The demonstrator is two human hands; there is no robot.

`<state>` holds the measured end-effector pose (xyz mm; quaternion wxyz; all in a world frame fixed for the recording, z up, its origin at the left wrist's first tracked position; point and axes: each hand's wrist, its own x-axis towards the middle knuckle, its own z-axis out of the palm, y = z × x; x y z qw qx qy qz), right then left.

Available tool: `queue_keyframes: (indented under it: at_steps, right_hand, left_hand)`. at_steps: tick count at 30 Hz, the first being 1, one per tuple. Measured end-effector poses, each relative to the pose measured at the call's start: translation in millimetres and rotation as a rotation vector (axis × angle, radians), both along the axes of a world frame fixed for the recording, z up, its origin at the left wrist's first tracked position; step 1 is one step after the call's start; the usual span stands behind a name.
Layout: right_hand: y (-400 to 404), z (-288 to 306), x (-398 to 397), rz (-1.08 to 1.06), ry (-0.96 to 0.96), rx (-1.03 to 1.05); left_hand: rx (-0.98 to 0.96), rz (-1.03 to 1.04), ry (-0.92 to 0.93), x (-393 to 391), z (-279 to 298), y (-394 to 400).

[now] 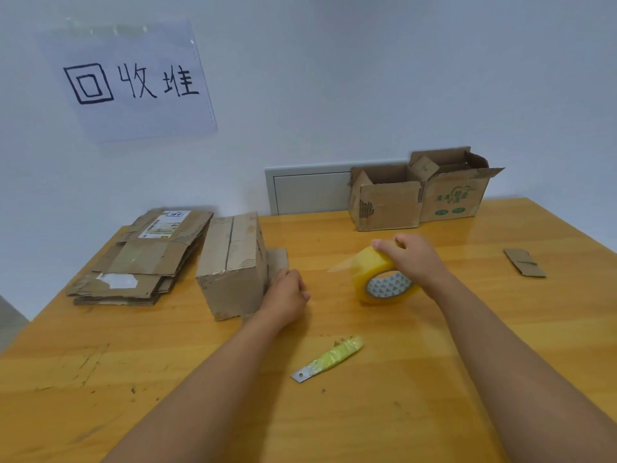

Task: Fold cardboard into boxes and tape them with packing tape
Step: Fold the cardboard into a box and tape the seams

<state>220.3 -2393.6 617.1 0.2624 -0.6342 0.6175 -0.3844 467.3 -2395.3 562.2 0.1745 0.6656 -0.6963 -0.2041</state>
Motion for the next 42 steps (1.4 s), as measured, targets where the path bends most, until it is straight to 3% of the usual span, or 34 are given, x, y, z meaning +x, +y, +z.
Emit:
queue_keyframes:
  at_steps: [5, 13, 16, 21, 25, 39, 42]
  right_hand:
    - [13, -6, 0, 0.004, 0.026, -0.069]
    - [28, -8, -1, -0.014, -0.033, -0.13]
    - [36, -2, 0, -0.011, -0.091, -0.167]
    - [47, 23, 8, 0.041, -0.184, -0.225]
    - [52, 37, 30, 0.105, -0.254, -0.229]
    - [60, 32, 101, 0.197, -0.277, -0.261]
    - [62, 25, 106, 0.183, -0.255, -0.252]
  left_hand:
    - [-0.037, 0.008, 0.042, 4, 9, 16]
    - [-0.059, -0.095, -0.2, 5, 27, 47]
    - [-0.094, -0.075, -0.198, 16, 42, 55]
    - [-0.175, -0.075, 0.002, 48, 90, 69]
    - [-0.123, -0.027, 0.243, 77, 111, 88]
    - [-0.03, 0.244, 0.815, 152, 83, 134]
    - [-0.051, 0.278, 0.864, 155, 73, 133]
